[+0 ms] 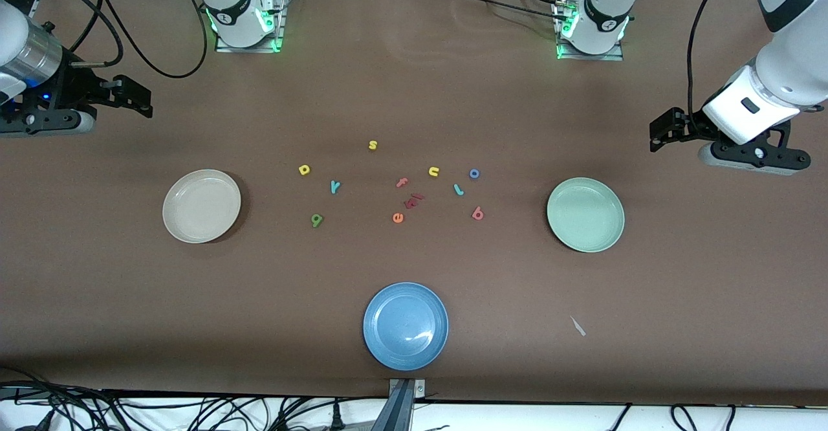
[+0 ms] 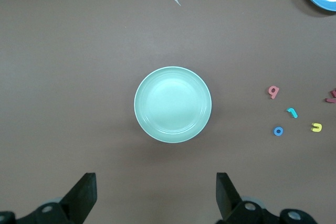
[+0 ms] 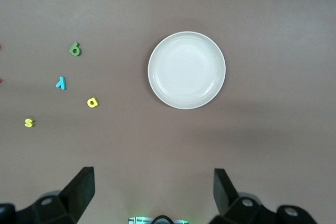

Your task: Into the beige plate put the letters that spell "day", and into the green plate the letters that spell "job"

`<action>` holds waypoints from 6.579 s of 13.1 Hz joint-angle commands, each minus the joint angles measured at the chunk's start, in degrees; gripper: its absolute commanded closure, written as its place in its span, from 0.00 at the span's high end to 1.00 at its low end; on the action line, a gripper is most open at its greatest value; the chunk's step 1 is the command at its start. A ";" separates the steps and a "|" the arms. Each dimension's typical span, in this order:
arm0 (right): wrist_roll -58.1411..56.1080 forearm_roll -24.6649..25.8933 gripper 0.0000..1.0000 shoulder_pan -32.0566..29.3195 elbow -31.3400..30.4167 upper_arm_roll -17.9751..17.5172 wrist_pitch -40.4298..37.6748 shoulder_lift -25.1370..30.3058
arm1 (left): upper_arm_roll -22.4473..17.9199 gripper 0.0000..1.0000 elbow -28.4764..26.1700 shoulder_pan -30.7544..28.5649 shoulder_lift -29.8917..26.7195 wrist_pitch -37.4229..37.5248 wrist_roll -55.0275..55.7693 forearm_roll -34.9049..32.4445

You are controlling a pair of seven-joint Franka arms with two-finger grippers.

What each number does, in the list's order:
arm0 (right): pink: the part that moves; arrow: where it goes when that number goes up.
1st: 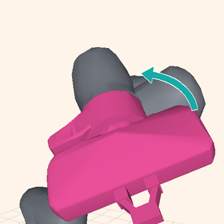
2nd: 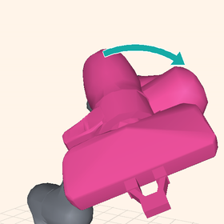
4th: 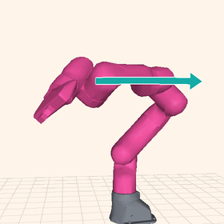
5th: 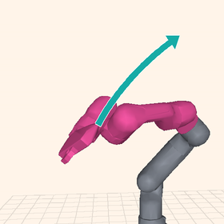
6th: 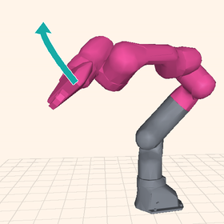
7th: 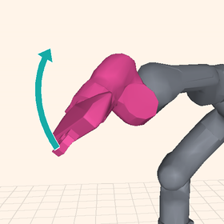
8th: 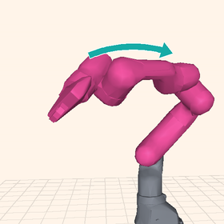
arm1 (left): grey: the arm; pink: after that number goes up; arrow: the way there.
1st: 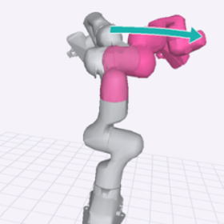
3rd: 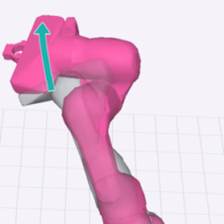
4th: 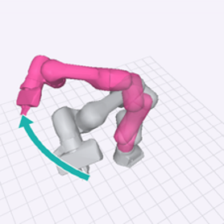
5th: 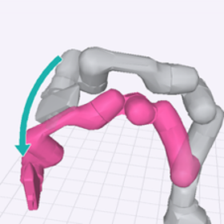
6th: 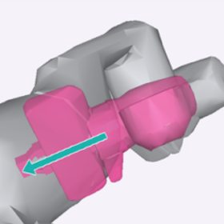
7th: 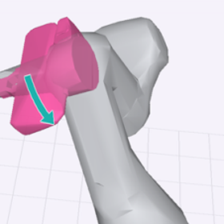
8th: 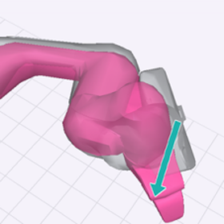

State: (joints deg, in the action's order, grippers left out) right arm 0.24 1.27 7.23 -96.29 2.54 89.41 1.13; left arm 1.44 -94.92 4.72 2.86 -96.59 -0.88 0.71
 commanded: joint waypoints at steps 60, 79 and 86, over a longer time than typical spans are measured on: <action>0.11 -1.09 1.00 -0.29 1.28 0.71 -1.78 -0.61 | 0.05 1.00 1.67 -0.51 0.57 0.62 0.00 -1.24; -0.42 -1.97 1.00 -0.11 1.37 0.63 -3.01 -1.13 | -0.04 1.00 3.41 -0.24 1.44 0.62 -0.61 -1.33; -0.33 -1.97 1.00 1.11 1.02 -0.25 -4.85 -1.40 | 0.93 1.00 9.65 5.20 15.57 0.44 -0.79 -0.71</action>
State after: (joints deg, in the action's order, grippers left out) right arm 0.10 0.20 7.90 -96.29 2.36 86.14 0.30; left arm 2.43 -89.97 7.76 11.81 -96.76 -1.02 0.71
